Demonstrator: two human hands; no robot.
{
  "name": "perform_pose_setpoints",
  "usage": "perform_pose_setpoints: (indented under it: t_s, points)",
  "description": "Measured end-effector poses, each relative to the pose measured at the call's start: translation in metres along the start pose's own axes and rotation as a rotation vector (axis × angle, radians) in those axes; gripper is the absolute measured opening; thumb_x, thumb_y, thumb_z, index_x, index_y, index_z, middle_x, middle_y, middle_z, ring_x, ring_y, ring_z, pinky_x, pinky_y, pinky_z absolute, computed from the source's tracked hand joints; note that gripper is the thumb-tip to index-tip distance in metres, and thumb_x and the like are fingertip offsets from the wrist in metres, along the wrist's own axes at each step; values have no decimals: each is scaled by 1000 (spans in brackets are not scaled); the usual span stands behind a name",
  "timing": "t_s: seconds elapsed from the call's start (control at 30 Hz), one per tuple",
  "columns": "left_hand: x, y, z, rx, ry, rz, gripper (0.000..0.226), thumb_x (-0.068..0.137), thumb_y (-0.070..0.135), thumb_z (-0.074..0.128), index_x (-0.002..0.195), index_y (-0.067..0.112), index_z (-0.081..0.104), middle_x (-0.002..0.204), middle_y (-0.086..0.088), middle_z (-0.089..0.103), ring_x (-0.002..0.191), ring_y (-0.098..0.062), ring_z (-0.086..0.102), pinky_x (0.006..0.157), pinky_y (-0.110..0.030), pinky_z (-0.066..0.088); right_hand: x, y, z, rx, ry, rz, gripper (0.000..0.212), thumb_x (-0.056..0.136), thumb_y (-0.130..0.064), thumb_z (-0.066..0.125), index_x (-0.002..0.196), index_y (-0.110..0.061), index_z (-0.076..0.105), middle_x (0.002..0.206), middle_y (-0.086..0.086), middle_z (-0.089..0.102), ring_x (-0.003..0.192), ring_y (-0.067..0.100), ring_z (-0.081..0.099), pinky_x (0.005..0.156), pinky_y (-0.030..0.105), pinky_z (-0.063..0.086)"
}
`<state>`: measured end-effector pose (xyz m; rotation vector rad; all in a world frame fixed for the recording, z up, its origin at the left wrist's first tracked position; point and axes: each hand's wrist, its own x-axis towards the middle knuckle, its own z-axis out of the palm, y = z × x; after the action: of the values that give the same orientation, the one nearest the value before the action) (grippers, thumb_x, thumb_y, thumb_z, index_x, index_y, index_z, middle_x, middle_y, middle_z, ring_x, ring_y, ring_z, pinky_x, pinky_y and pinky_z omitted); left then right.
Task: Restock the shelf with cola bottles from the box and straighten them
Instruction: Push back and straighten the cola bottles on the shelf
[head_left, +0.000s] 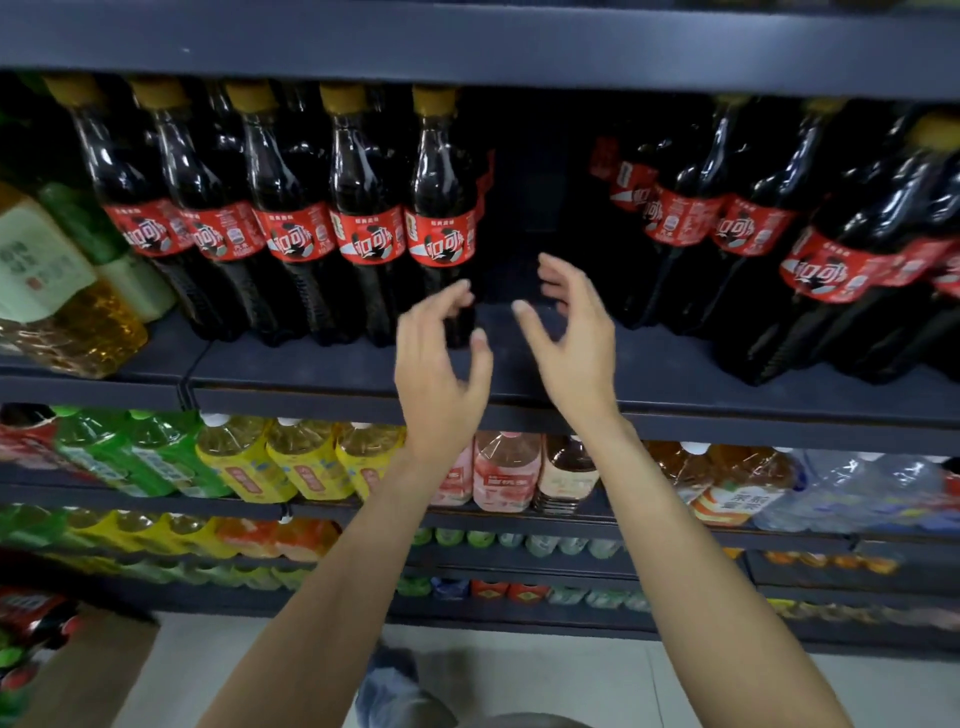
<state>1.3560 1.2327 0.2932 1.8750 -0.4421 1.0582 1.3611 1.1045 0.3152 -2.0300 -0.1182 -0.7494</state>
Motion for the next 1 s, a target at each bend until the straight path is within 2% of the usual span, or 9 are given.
perform_pose_setpoints:
  t_s: [0.1, 0.27, 0.47, 0.53, 0.6, 0.7, 0.83, 0.93, 1.0]
  points:
    - [9, 19, 31, -133, -255, -12, 30, 90, 13, 56, 119, 11, 57, 100, 6, 63, 93, -15, 59, 86, -37, 49, -7, 22, -41, -39, 180, -1, 29, 93, -16, 56, 121, -10, 57, 114, 2, 64, 104, 7, 59, 92, 36, 50]
    - [42, 28, 106, -226, -635, -313, 67, 84, 25, 69, 141, 21, 34, 130, -1, 50, 113, -9, 50, 98, -33, 45, -12, 51, -90, -176, 313, 106, 33, 91, -10, 52, 124, -8, 55, 118, 4, 60, 109, 13, 57, 95, 37, 48]
    - [52, 41, 174, -171, -595, -359, 98, 73, 37, 79, 147, 14, 19, 143, -11, 42, 128, -25, 44, 98, -38, 45, 10, 59, -100, -272, 179, 182, 58, 92, -6, 52, 145, -10, 29, 144, 9, 36, 125, 18, 44, 101, 23, 37]
    - [50, 43, 183, -120, -486, -345, 95, 70, 41, 80, 143, 12, 26, 137, -10, 49, 120, -26, 52, 90, -40, 49, 16, 58, -98, -320, 184, 181, 58, 92, -6, 52, 145, -11, 28, 141, 10, 36, 115, 15, 47, 89, 14, 34]
    - [51, 39, 181, -135, -419, -338, 88, 68, 40, 81, 136, 13, 33, 128, -5, 56, 110, -22, 58, 84, -34, 51, 18, 59, -96, -311, 206, 164, 55, 92, -5, 52, 143, -10, 32, 137, 10, 41, 117, 17, 48, 91, 18, 37]
    - [58, 22, 167, -325, -558, -355, 82, 70, 30, 82, 136, 17, 35, 123, 3, 57, 109, -10, 54, 90, -25, 46, 20, 61, -94, -222, 178, 168, 55, 91, -5, 54, 142, -11, 33, 133, 8, 47, 118, 15, 49, 100, 30, 44]
    - [71, 2, 145, -438, -790, -341, 79, 79, 22, 76, 144, 21, 32, 130, 10, 38, 123, -8, 41, 99, -25, 44, 36, 67, -87, -3, 52, 213, 66, 88, -4, 59, 145, -13, 26, 139, 5, 45, 126, 11, 43, 108, 31, 38]
    - [73, 4, 138, -439, -783, -292, 74, 86, 18, 68, 147, 22, 27, 136, 2, 36, 121, -7, 44, 90, -14, 47, 45, 73, -81, 91, -51, 264, 81, 84, -7, 66, 148, -15, 17, 142, 3, 43, 130, 8, 40, 105, 16, 35]
    - [71, 13, 132, -467, -720, -297, 72, 88, 12, 64, 148, 21, 25, 136, -4, 43, 115, -4, 49, 87, -14, 48, 49, 75, -79, 28, -57, 266, 88, 79, -15, 74, 148, -15, 18, 140, 2, 47, 128, 9, 43, 104, 19, 38]
